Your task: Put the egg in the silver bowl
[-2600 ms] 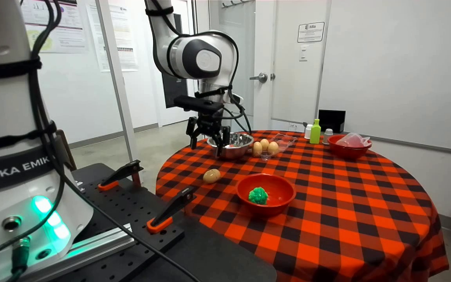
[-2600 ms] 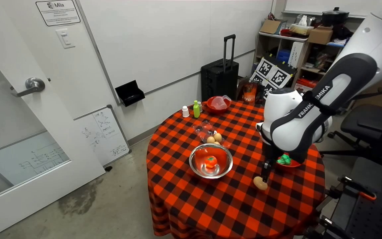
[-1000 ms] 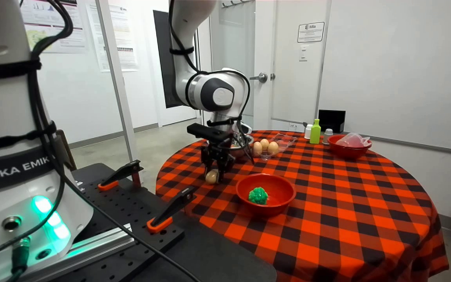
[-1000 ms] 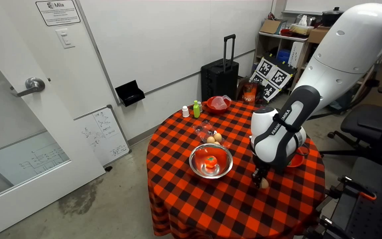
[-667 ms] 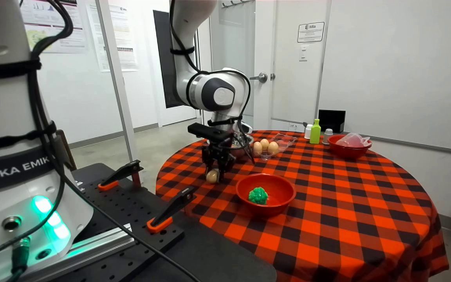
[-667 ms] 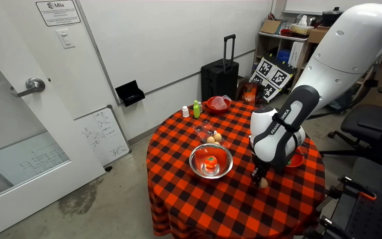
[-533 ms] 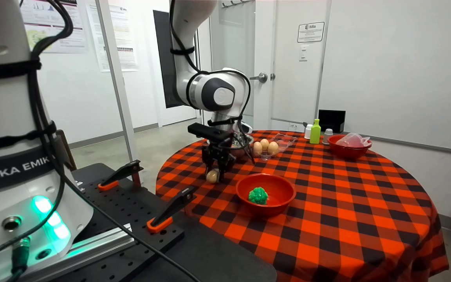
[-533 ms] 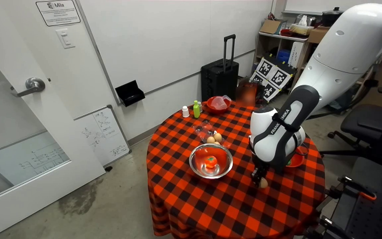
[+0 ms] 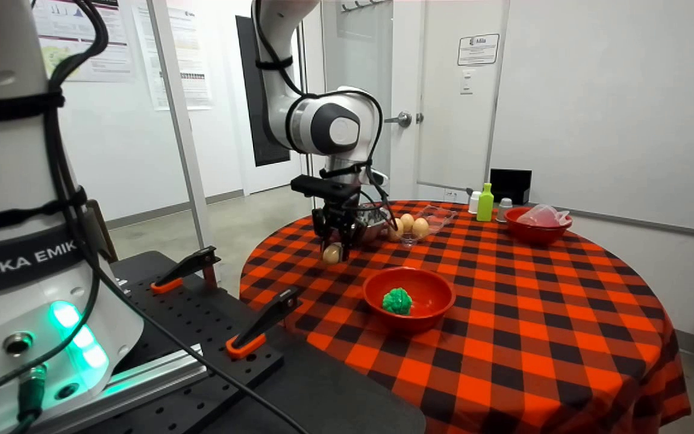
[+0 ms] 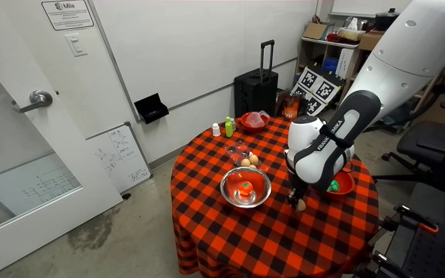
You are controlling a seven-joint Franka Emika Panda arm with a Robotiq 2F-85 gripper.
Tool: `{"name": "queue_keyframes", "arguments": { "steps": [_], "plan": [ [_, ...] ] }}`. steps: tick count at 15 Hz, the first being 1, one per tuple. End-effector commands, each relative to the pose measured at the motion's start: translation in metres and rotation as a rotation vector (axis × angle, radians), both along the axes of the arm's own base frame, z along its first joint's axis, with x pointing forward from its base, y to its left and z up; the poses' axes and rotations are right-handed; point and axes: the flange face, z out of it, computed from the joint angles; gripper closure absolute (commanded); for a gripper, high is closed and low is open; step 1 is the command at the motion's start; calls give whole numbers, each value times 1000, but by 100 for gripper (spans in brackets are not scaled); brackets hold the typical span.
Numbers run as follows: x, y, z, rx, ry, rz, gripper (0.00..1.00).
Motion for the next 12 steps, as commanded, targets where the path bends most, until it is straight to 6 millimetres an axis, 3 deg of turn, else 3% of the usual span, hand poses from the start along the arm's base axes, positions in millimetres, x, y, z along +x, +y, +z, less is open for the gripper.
{"name": "queue_keyframes", "arguments": {
  "steps": [1,12],
  "plan": [
    [8,15,33,-33,-63,59,77],
    [79,65,64,-84,-107,255,77]
  ]
}}
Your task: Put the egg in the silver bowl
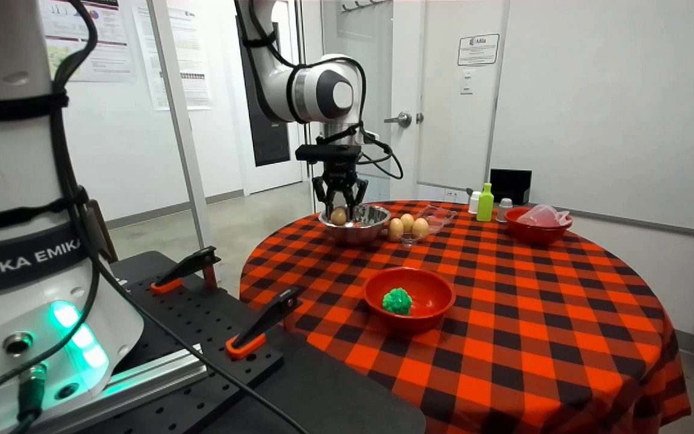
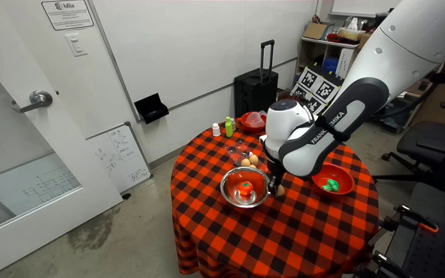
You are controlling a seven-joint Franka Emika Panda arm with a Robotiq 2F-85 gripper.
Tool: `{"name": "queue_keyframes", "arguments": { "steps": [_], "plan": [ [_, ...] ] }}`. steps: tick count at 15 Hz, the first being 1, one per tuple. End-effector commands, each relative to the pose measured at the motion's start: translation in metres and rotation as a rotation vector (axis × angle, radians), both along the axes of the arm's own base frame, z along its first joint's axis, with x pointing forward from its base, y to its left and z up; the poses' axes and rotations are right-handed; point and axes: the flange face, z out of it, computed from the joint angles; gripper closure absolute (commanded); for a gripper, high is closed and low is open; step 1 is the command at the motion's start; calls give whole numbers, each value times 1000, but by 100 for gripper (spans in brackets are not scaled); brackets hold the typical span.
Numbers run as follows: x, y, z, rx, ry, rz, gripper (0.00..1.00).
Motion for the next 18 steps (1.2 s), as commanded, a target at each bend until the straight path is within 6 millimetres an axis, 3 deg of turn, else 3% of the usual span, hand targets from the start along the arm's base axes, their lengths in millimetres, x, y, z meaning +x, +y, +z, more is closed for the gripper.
{"name": "queue_keyframes", "arguments": {
  "steps": [1,5,9,18],
  "plan": [
    [31,13,4,-29,10,42,77],
    [62,34,1,-50,3,99,77],
    [90,52,-15,-43,7,141,77],
    [120,65,-62,-31,69,195,77]
  ]
}}
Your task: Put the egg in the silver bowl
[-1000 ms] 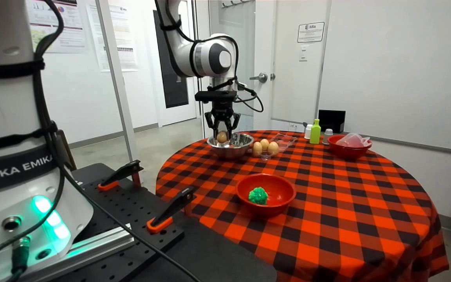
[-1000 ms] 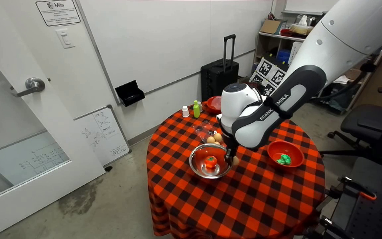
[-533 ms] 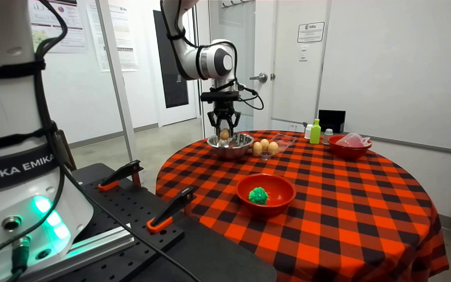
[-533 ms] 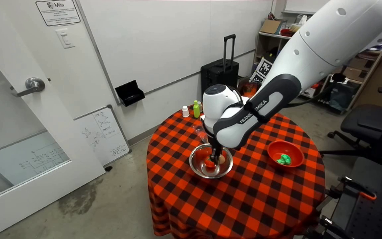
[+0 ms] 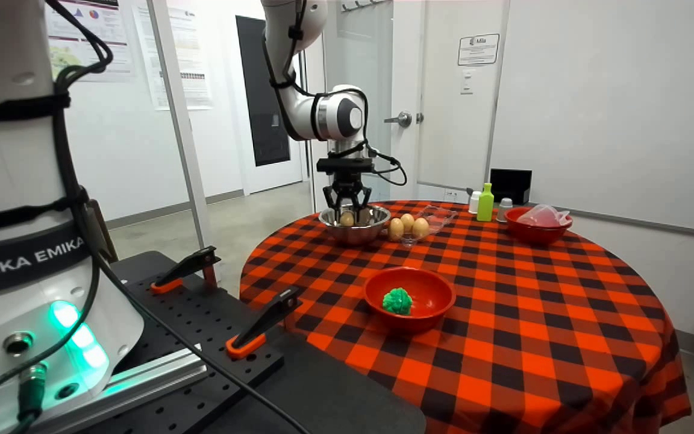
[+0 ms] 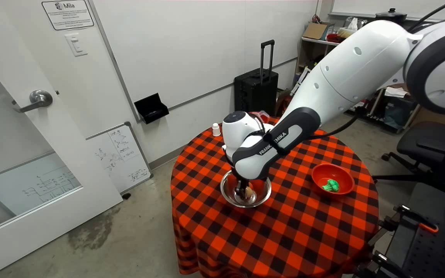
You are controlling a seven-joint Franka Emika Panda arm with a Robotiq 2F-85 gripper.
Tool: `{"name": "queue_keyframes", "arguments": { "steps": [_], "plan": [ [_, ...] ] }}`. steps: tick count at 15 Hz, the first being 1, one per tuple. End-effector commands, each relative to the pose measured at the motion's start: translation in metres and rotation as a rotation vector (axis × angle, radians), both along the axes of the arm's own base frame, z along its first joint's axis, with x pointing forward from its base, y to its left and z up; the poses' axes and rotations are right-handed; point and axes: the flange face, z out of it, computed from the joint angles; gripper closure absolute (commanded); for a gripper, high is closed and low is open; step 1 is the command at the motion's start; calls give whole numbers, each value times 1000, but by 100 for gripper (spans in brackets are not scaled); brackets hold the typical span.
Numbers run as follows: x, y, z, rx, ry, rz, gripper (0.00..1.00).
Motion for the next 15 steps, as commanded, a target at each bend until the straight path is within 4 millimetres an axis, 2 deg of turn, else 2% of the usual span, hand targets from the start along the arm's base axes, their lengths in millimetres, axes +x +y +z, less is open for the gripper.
{"name": "queue_keyframes", "arguments": {
  "steps": [1,2,3,6,8,15],
  "plan": [
    [18,3,-12,-7,23,28,72],
    [20,3,-14,-8,25,26,37],
    [22,2,-14,-7,26,25,26],
    [26,1,-16,-6,25,22,5],
    [28,0,-14,-4,19,19,0],
    [30,-6,-2,1,-13,13,0]
  ]
}}
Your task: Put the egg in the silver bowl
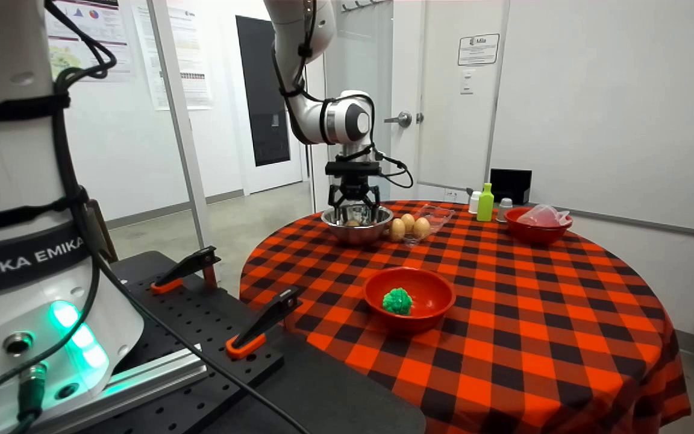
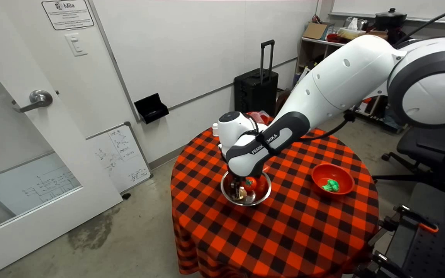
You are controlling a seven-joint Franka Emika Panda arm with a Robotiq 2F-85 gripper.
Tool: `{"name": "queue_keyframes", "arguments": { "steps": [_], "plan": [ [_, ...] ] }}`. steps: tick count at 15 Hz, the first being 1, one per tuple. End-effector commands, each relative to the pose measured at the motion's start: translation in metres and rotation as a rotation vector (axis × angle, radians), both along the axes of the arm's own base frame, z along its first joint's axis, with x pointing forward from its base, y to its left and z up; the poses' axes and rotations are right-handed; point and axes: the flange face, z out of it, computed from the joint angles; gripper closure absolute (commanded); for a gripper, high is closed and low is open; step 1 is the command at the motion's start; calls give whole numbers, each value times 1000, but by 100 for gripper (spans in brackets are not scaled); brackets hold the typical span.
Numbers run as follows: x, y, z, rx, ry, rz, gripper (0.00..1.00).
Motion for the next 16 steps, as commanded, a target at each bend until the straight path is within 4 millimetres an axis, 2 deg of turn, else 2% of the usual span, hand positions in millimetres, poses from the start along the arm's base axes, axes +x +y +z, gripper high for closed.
{"name": "queue_keyframes", "arguments": {
  "steps": [1,6,10,13,16],
  "plan": [
    [3,-3,12,3,-19,19,0],
    [-5,-8,45,17,-85,19,0],
    [-24,-25,81,27,-152,7,0],
    [-51,-45,102,14,-193,-2,0],
    [-83,-66,114,-5,-200,-19,0]
  ]
}}
